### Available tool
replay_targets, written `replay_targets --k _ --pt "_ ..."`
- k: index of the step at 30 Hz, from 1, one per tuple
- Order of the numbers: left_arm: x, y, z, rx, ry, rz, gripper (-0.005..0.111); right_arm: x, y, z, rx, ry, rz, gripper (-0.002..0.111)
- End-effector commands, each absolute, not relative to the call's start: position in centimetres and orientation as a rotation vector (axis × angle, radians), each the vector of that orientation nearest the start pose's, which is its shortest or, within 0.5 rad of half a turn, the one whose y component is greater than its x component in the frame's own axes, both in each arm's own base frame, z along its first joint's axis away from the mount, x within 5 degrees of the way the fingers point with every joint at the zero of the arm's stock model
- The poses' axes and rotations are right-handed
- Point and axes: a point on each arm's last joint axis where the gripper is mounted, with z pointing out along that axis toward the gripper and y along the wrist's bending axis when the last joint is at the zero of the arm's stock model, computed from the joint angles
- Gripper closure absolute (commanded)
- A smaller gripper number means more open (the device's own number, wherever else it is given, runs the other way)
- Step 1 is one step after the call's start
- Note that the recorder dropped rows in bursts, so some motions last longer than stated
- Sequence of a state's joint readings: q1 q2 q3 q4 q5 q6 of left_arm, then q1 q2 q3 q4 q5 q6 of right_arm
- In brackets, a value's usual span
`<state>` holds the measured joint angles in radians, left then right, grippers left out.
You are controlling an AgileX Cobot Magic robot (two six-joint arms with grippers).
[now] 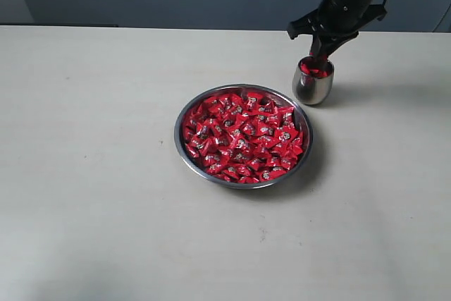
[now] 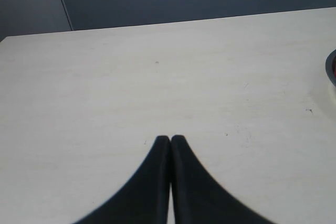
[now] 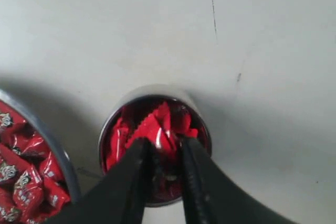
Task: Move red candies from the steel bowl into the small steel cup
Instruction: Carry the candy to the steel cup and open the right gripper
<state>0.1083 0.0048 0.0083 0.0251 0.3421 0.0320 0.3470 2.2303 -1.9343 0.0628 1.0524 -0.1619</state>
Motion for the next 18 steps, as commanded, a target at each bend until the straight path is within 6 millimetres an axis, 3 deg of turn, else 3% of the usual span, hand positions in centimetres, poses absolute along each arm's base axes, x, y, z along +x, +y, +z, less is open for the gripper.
replay_targets --k 1,18 --pt "5.3 0.7 18.3 -0.054 1.819 0.123 0.106 45.4 16.4 20.7 -0.662 2.740 0.112 0.109" --pt "5.3 0.7 18.3 -0.054 1.819 0.123 0.106 45.5 16.7 19.2 -0.666 2.778 0.141 0.109"
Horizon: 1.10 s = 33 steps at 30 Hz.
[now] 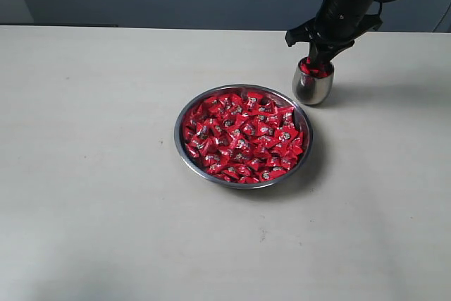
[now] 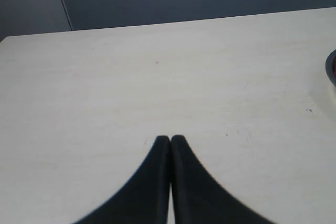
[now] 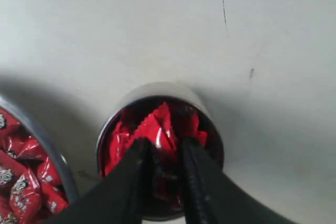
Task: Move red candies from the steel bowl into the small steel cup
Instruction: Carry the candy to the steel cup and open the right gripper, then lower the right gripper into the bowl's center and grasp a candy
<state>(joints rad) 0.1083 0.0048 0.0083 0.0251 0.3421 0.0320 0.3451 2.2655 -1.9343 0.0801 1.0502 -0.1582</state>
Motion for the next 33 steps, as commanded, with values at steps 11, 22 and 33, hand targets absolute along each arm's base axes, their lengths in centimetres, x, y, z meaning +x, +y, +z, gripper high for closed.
replay_targets --k 11,22,33 --pt "5.3 0.7 18.3 -0.054 1.819 0.123 0.106 45.5 16.6 19.2 -0.668 2.782 0.138 0.077" --pt "5.3 0.7 18.3 -0.054 1.819 0.123 0.106 45.5 16.6 19.3 -0.667 2.773 0.135 0.065" --pt "5.3 0.7 18.3 -0.054 1.819 0.123 0.106 44.2 16.8 24.2 -0.623 2.702 0.241 0.065"
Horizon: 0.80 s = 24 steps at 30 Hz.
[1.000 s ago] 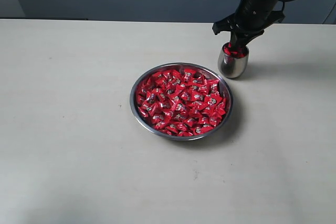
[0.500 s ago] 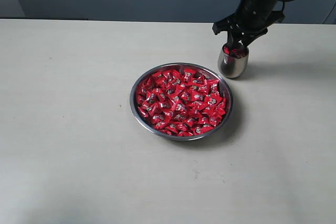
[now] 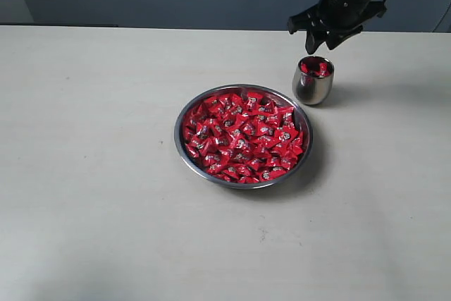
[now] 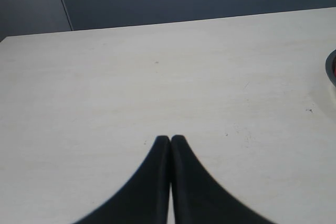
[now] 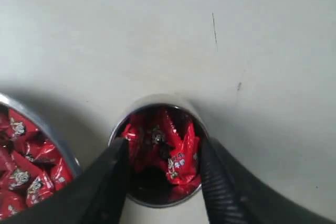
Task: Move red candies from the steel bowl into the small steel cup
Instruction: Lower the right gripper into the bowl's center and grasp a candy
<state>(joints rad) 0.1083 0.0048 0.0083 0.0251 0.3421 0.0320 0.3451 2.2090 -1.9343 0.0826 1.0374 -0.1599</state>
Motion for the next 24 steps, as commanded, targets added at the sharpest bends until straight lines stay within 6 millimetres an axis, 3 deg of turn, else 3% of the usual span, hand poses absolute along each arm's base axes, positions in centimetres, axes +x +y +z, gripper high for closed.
replay_targets --k 1,5,10,14,19,24 --pt "5.3 0.7 18.3 -0.054 1.819 0.123 0.106 43.9 16.9 24.7 -0.615 2.709 0.282 0.065" --pt "5.3 0.7 18.3 -0.054 1.819 0.123 0.106 42.4 18.1 26.0 -0.626 2.709 0.469 0.065" --pt "5.3 0.7 18.3 -0.054 1.819 0.123 0.106 39.3 19.5 25.1 -0.666 2.727 0.540 0.070" --pt "5.3 0.7 18.3 -0.054 1.819 0.123 0.106 35.6 20.6 22.2 -0.723 2.725 0.504 0.071" --pt "5.3 0.7 18.3 -0.054 1.819 0.123 0.106 31.8 22.3 18.8 -0.920 2.753 0.475 0.071" --pt "5.3 0.7 18.3 -0.054 1.819 0.123 0.106 29.9 24.8 17.5 -1.109 2.702 0.467 0.071"
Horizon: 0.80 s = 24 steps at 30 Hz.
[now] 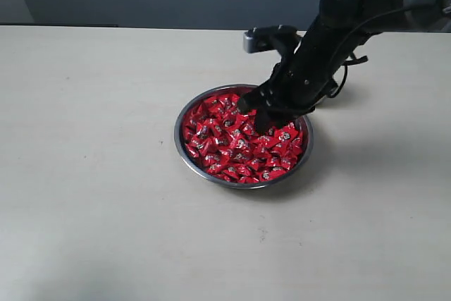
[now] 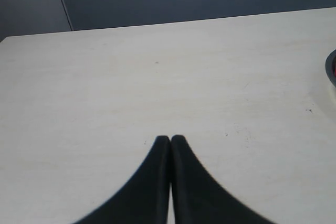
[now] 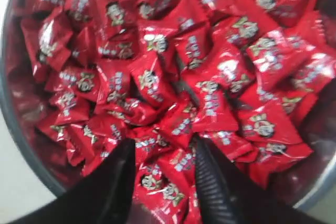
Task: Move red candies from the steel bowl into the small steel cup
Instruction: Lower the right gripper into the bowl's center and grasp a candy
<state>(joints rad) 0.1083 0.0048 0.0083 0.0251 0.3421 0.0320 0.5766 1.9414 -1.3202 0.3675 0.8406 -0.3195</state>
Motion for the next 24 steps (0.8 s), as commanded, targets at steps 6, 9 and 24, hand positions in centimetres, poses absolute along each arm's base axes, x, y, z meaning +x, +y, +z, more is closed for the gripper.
replay_targets --k 6,9,24 --pt "5.3 0.7 18.3 -0.054 1.819 0.123 0.106 28.8 26.6 17.6 -1.259 2.583 0.455 0.071" --pt "5.3 0.7 18.3 -0.054 1.819 0.123 0.106 29.0 26.6 17.6 -1.262 2.570 0.442 0.071" --pt "5.3 0.7 18.3 -0.054 1.819 0.123 0.106 29.1 26.3 17.5 -1.312 2.549 0.378 0.071"
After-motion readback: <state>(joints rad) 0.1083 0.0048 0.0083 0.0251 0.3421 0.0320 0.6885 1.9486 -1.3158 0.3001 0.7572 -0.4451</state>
